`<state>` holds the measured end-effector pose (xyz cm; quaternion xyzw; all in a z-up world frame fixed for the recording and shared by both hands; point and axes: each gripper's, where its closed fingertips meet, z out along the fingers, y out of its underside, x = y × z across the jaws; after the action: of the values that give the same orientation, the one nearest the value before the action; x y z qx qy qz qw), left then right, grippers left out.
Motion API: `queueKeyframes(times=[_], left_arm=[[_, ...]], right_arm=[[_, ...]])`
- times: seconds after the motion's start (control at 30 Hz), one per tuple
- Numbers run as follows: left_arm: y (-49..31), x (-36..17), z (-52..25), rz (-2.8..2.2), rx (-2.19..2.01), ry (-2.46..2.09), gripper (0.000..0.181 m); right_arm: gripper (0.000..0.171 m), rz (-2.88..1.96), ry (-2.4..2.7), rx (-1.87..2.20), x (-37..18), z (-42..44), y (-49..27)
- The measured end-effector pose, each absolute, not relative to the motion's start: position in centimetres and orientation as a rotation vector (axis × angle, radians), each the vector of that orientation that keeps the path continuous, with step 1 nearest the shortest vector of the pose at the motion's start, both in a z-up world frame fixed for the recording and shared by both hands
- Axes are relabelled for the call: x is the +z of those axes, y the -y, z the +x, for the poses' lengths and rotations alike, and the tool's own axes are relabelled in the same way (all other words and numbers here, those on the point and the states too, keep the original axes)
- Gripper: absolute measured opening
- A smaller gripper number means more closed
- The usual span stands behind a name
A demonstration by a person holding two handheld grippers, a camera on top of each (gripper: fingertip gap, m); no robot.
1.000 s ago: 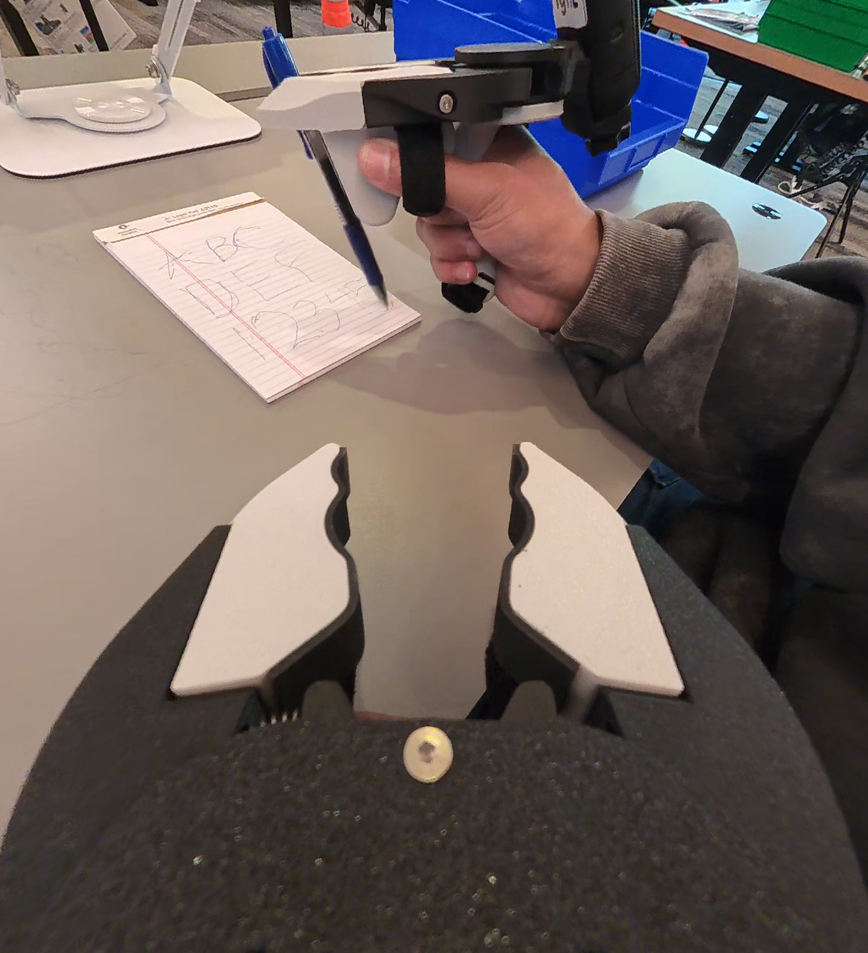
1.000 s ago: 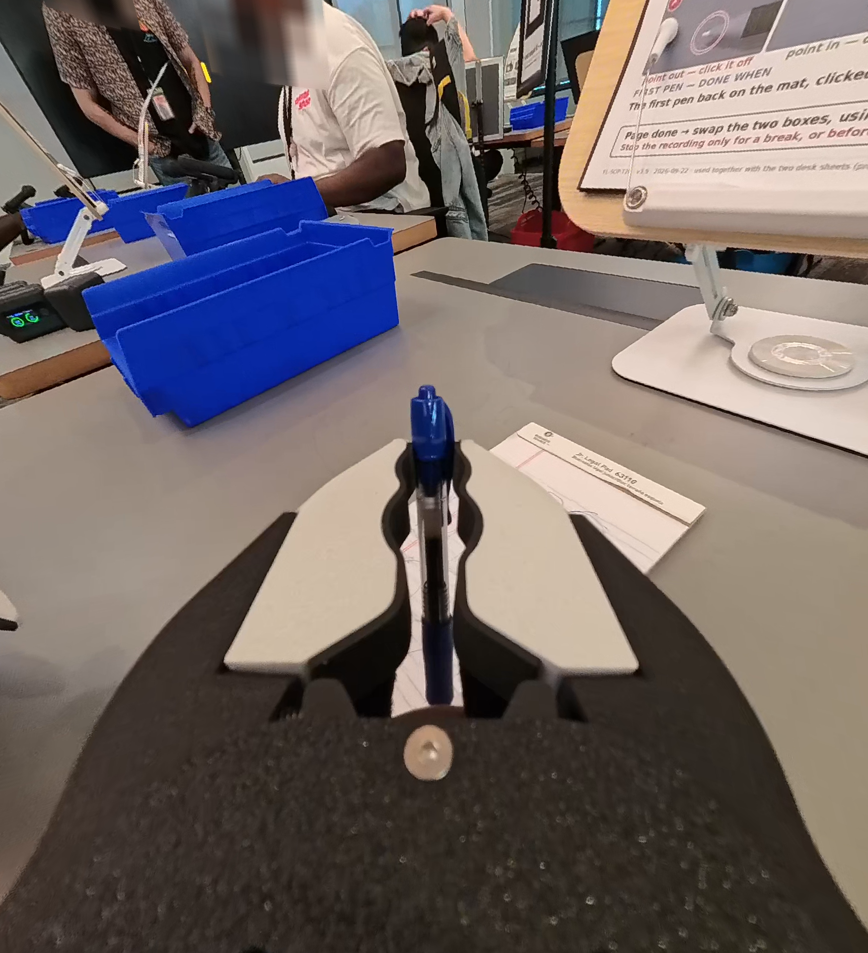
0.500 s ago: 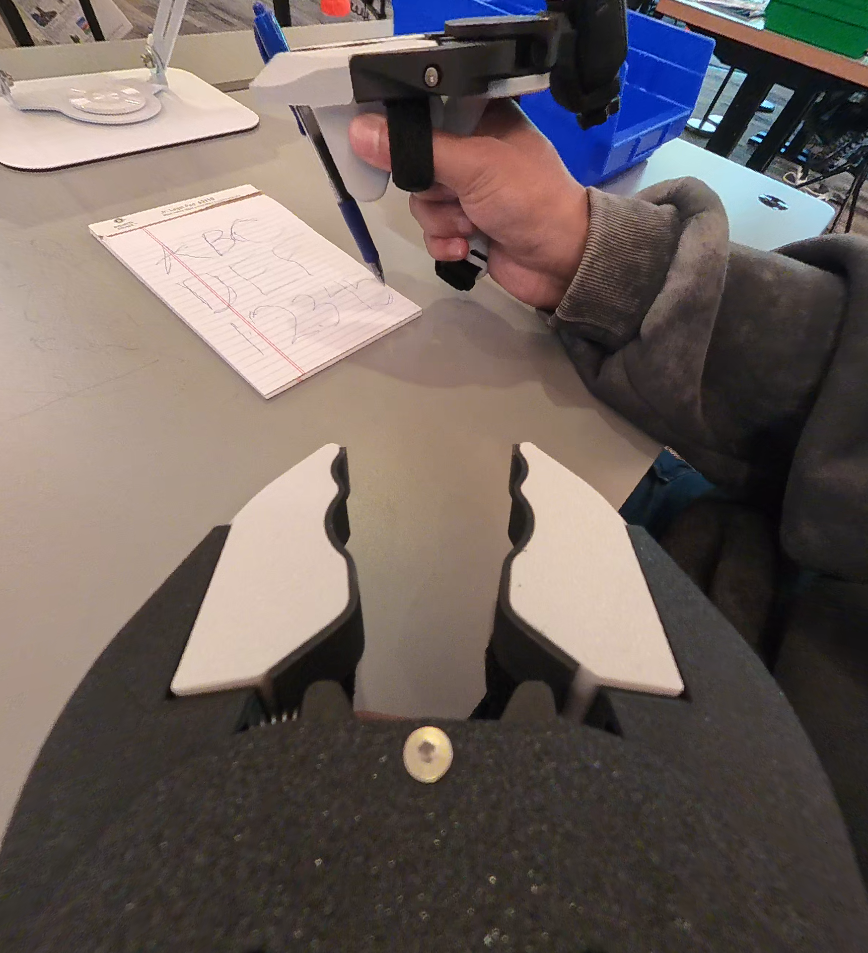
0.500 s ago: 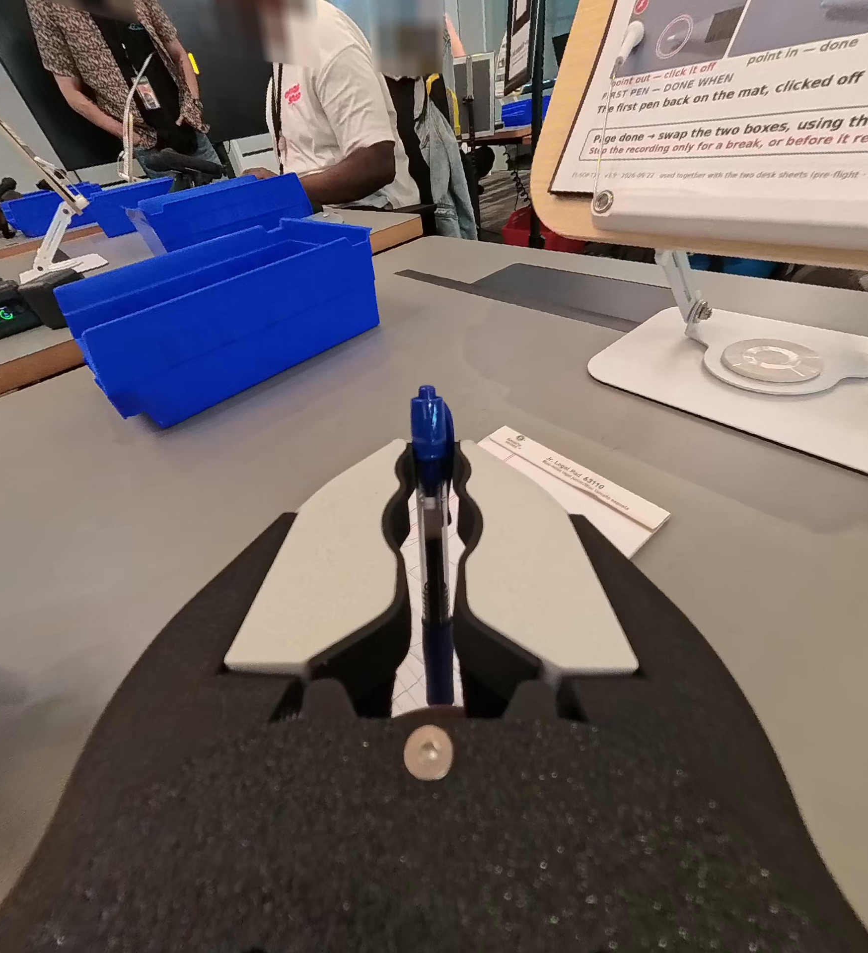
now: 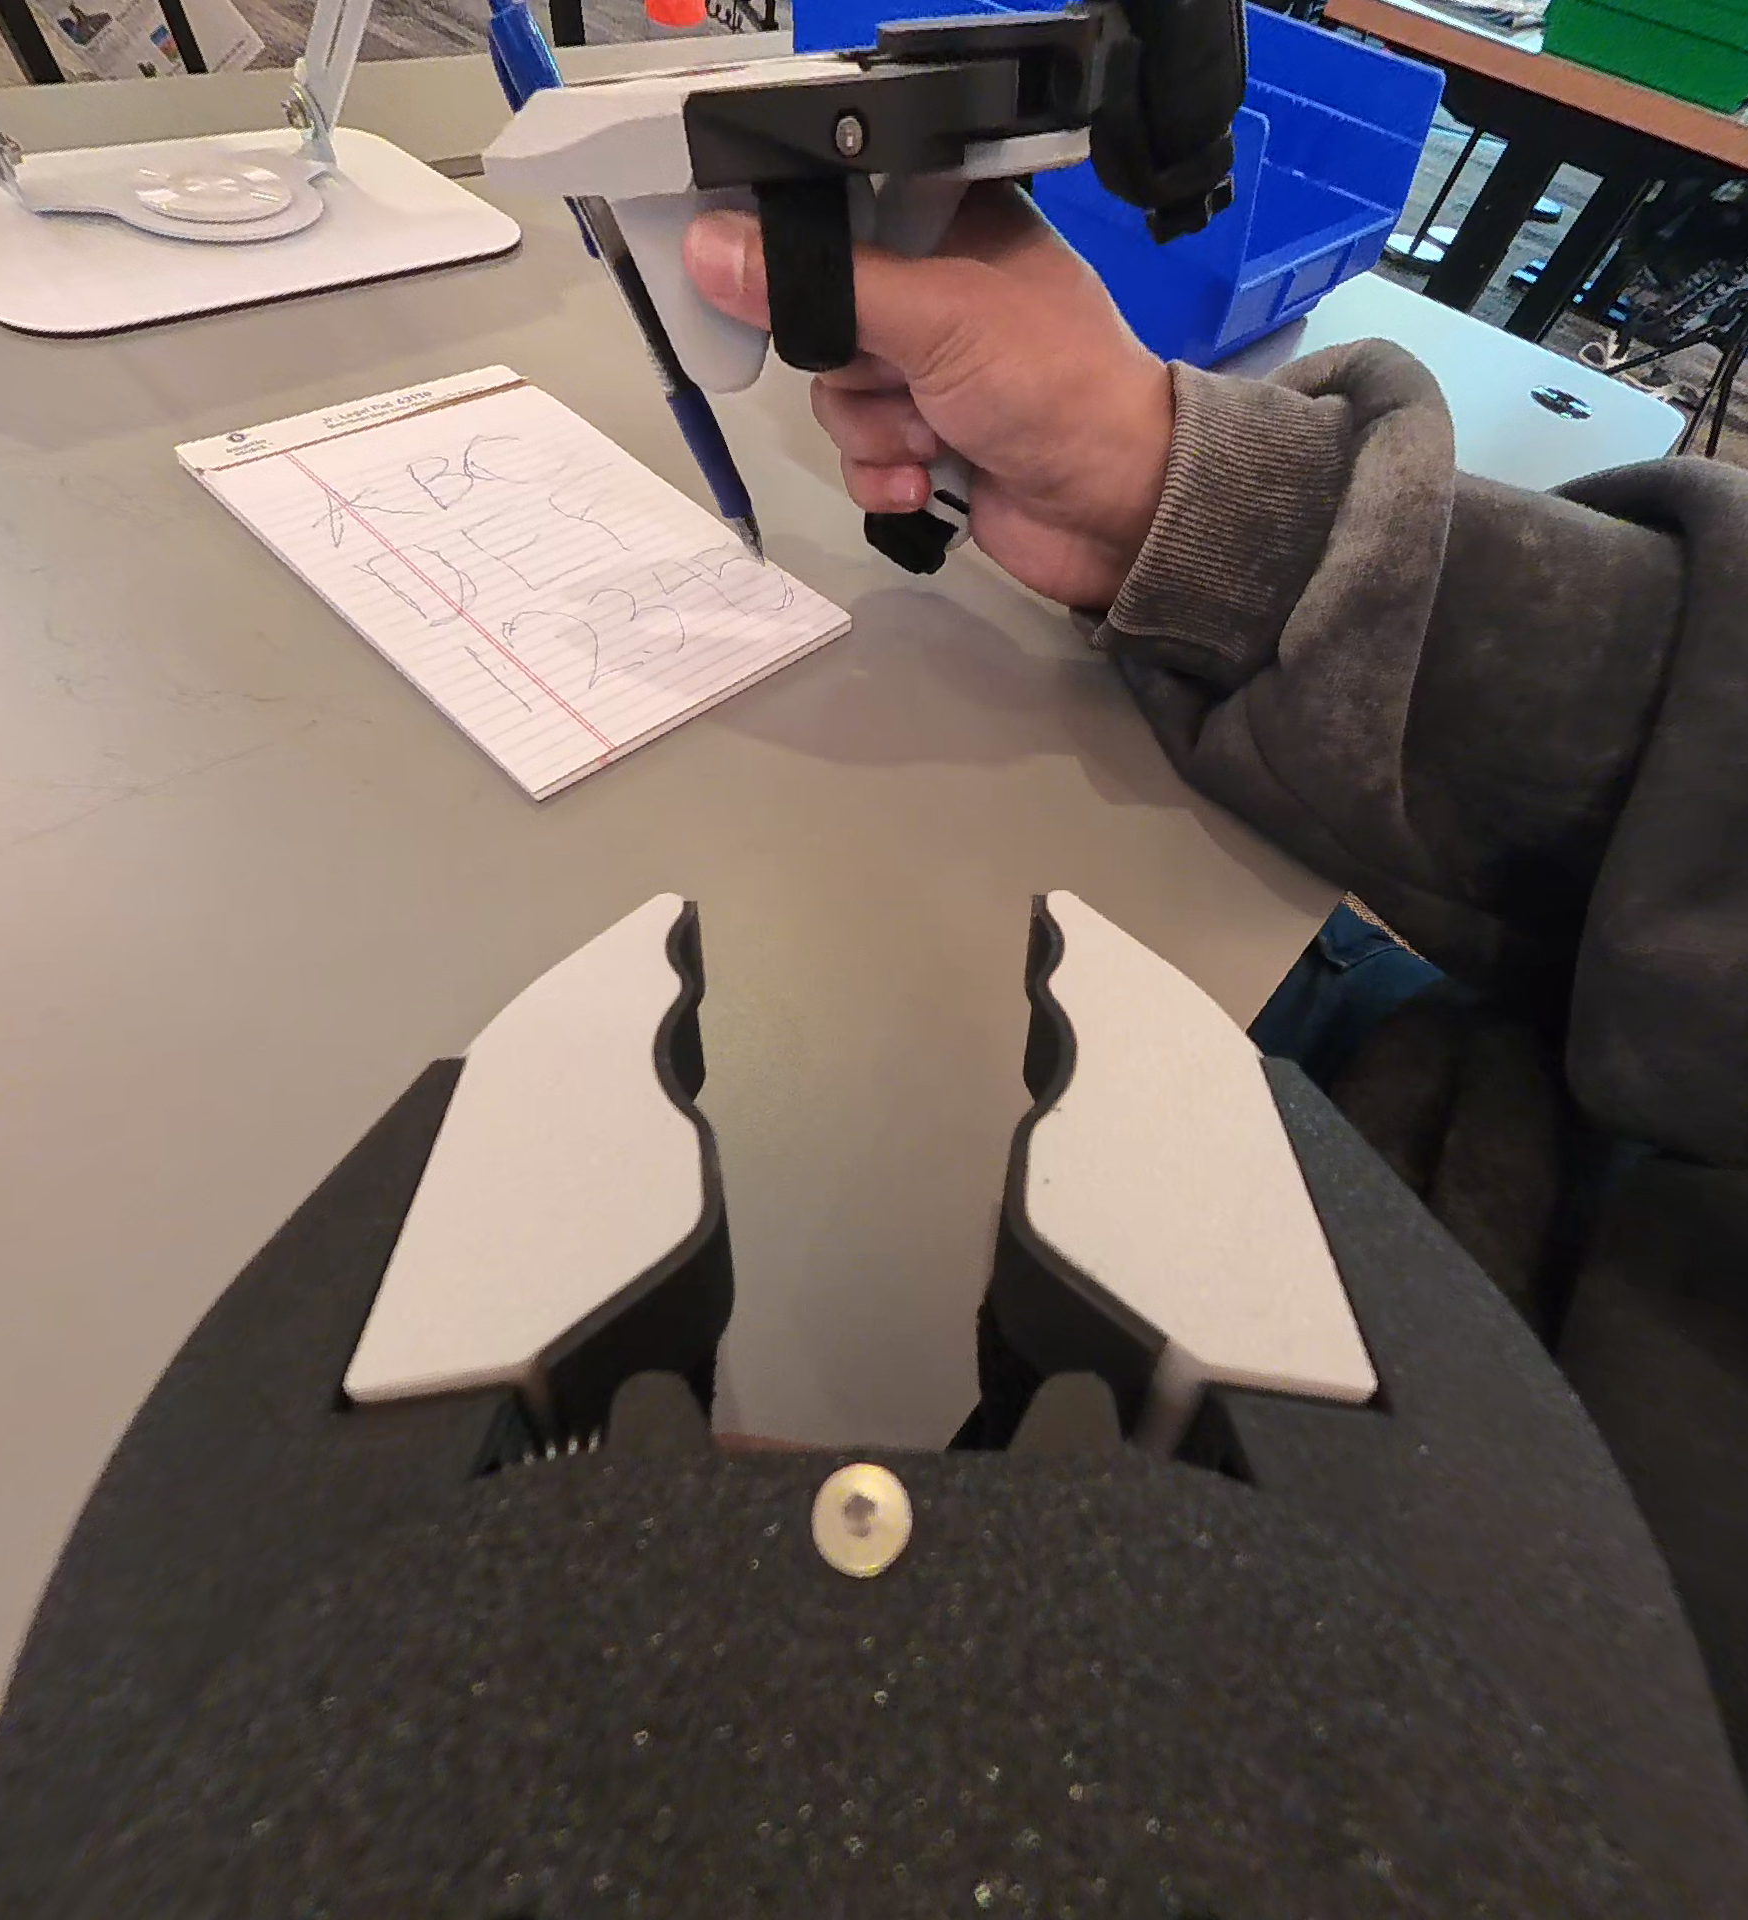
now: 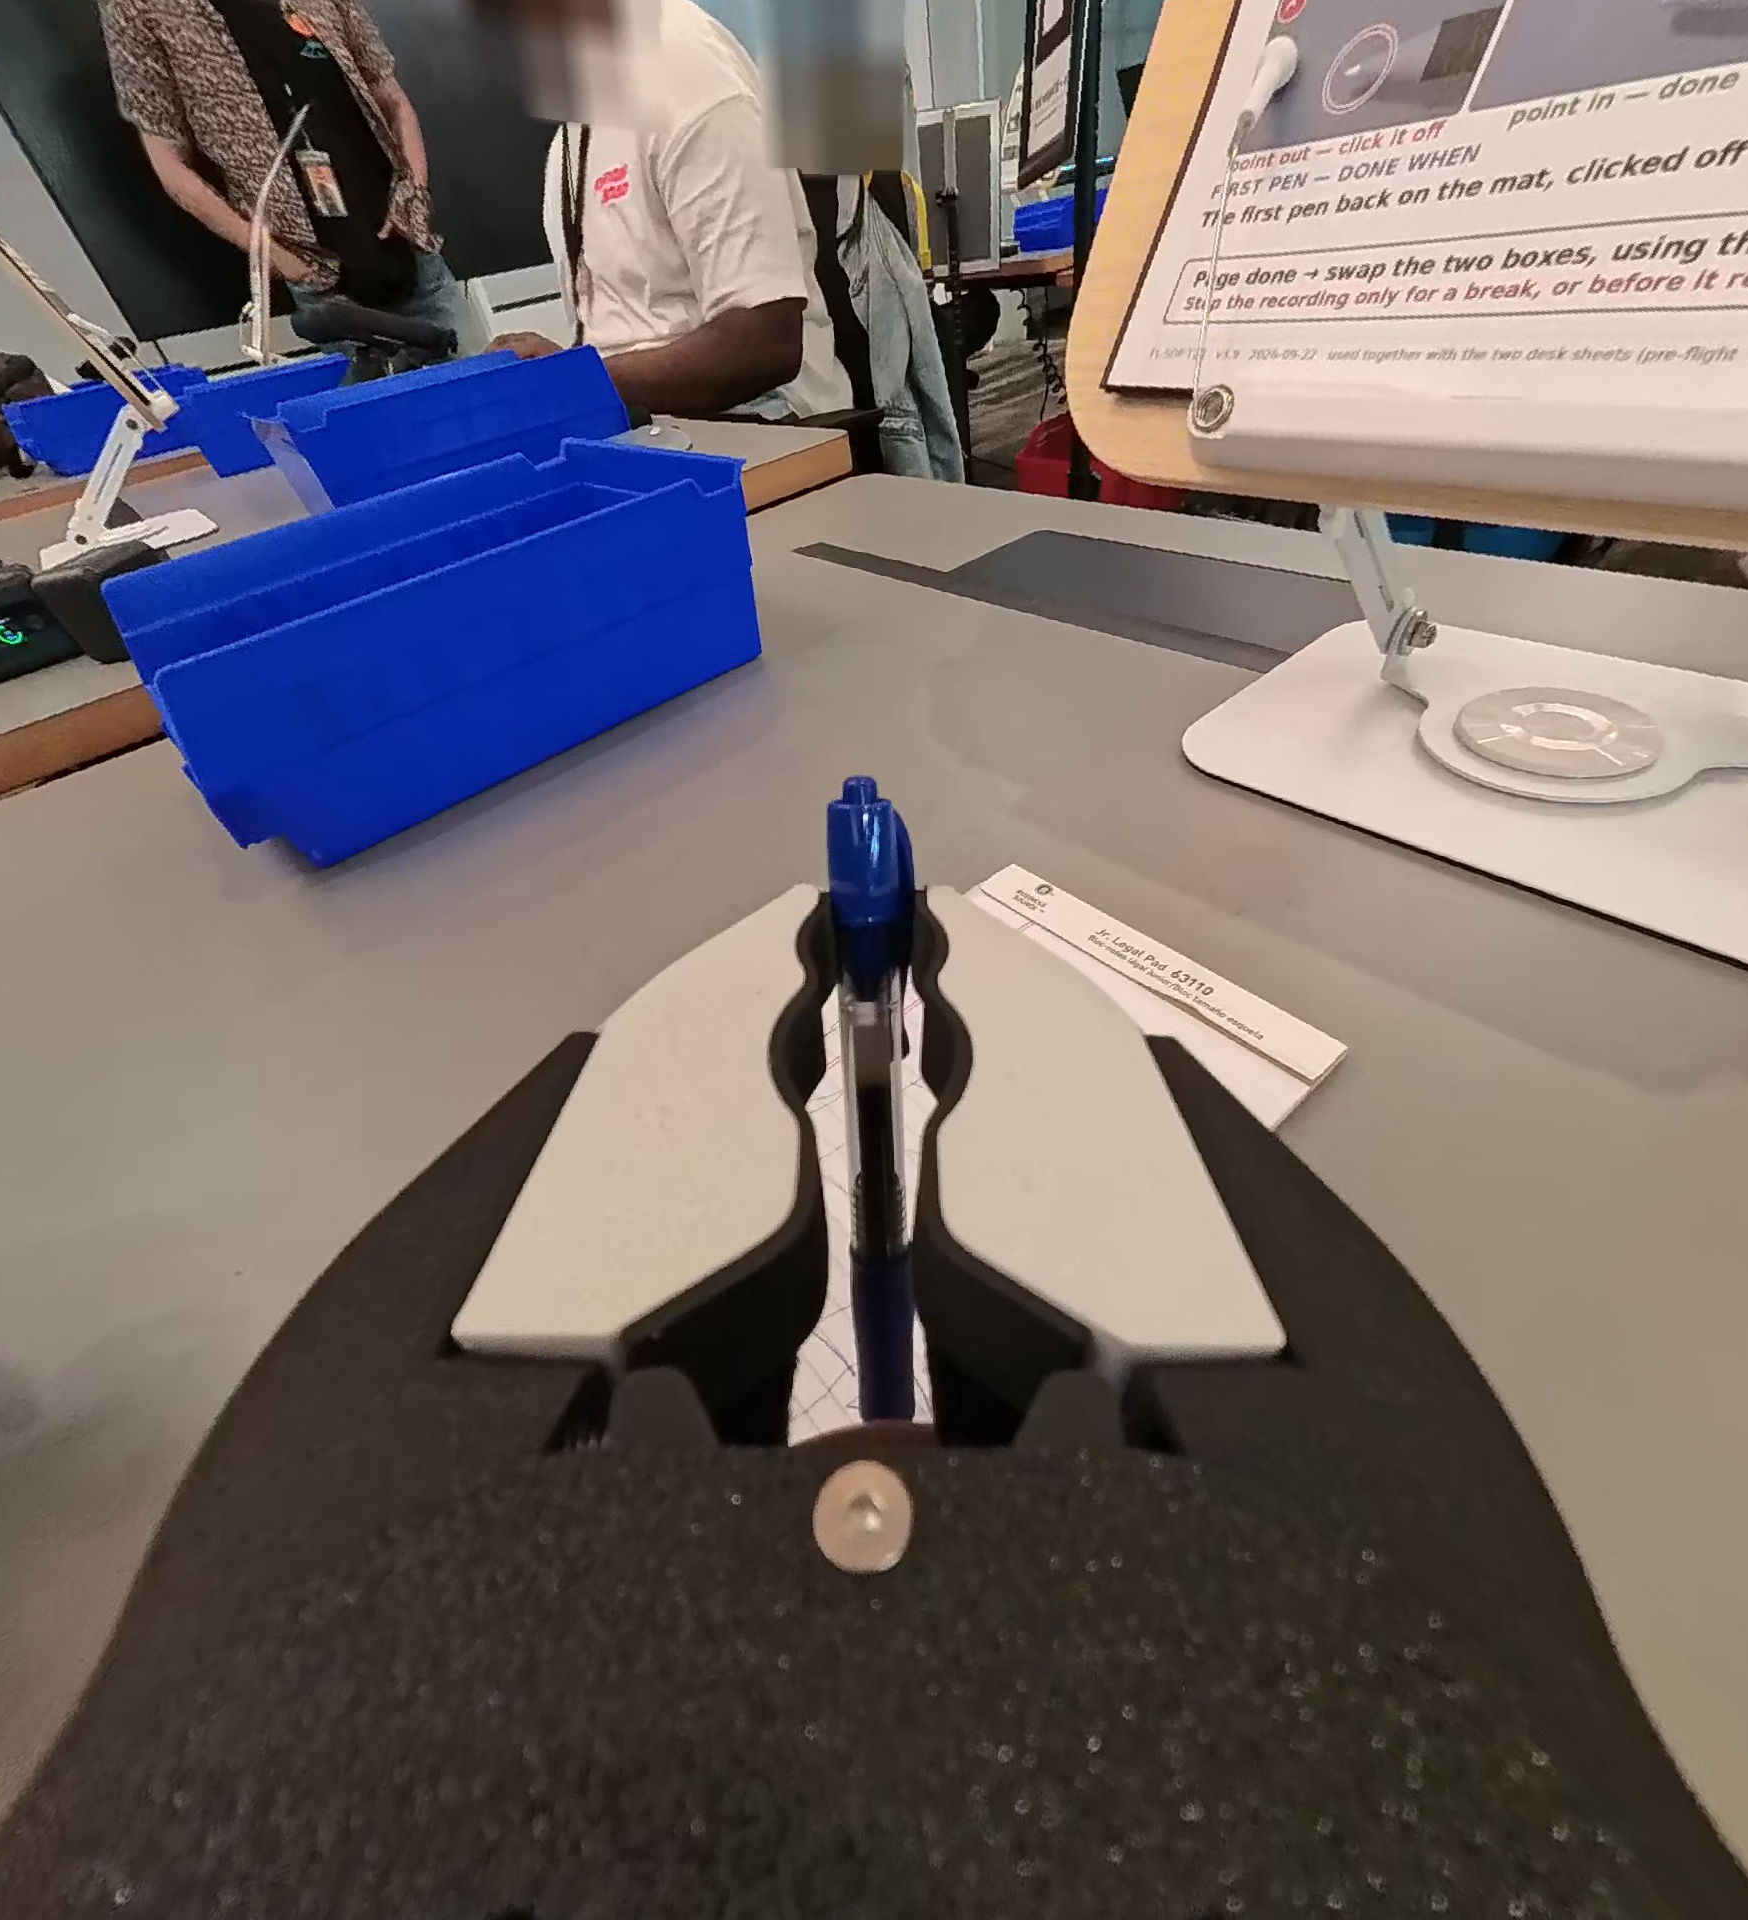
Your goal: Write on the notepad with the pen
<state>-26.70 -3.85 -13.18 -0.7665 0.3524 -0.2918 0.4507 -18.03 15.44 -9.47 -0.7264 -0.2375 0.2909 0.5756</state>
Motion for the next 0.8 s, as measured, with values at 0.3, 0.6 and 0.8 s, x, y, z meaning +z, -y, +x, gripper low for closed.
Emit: queueKeyframes(times=[0.3, 0.6, 0.8], left_arm=[[4.0, -13.0, -26.6, -1.890, -0.721, -0.874, 0.059], [3.9, -13.0, -26.8, -1.890, -0.722, -0.867, 0.059], [3.5, -12.7, -27.1, -1.890, -0.738, -0.838, 0.059]], right_arm=[[0.013, -1.704, 0.550, 0.698, -9.5, -18.3, -14.8], [0.013, -1.643, 0.536, 0.681, -5.8, -17.0, -15.6], [0.013, -1.571, 0.618, 0.676, -1.5, -16.1, -11.1]])
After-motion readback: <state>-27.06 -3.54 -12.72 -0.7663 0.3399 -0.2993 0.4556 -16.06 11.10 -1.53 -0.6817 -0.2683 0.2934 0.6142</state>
